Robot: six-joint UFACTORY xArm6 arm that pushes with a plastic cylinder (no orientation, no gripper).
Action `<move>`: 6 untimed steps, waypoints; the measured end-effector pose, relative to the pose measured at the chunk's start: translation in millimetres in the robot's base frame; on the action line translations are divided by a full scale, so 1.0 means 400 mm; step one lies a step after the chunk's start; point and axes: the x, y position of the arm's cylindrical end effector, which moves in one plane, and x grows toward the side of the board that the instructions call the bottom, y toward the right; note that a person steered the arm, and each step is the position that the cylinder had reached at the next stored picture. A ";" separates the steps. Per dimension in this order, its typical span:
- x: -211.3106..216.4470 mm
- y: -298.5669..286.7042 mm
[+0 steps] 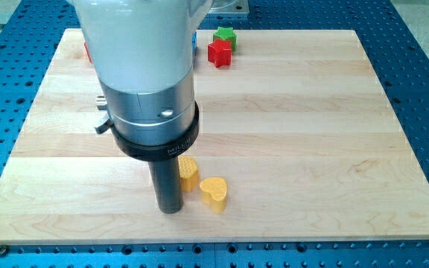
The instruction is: Push the hexagon above the heart
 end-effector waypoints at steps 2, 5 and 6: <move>-0.100 -0.110; -0.125 -0.107; -0.125 -0.107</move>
